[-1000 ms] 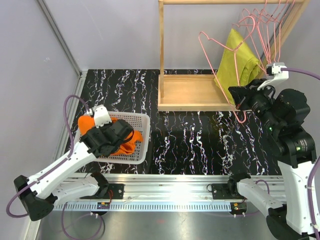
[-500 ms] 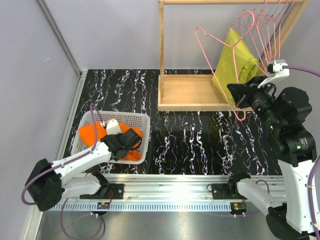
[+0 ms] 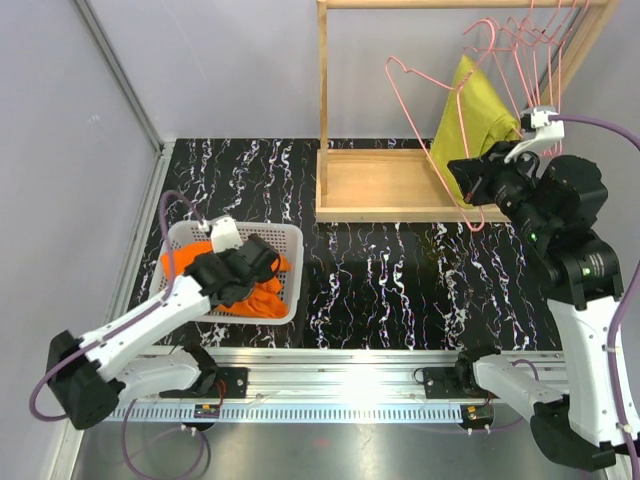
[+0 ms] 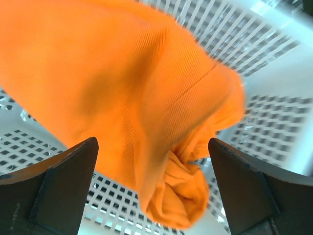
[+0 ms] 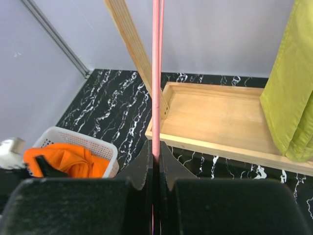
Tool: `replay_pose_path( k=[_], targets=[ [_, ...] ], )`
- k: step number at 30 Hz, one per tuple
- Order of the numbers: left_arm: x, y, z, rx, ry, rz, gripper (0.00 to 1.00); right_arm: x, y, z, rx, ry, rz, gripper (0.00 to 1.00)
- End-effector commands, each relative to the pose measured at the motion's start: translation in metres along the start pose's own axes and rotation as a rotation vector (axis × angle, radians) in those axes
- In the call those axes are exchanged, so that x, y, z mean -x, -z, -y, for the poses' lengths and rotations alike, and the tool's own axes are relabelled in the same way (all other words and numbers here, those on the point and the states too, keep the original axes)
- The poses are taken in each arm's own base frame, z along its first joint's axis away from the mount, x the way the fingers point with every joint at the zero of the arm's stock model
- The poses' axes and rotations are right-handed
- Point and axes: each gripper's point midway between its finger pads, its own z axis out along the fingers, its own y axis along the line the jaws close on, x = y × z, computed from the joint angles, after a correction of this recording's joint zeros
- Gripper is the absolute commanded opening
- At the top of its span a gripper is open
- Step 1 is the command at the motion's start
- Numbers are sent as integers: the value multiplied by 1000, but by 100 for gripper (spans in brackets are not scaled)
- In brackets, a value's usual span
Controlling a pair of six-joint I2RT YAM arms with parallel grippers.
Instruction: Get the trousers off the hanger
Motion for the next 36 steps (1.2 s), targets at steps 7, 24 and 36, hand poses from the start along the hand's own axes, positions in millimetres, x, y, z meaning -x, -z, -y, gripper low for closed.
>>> replay_pose_path(
  k=[7,24,36],
  targets=[
    [90,91,-28,-165,37,155,99,24,-28,26,-132,75,49,0],
    [145,155,-46,-364,-254,348,99,47,-105,80,-370,227,56,0],
    [131,121,-41,-379,-210,512,99,70,-128,79,-368,271,86,0]
  ],
)
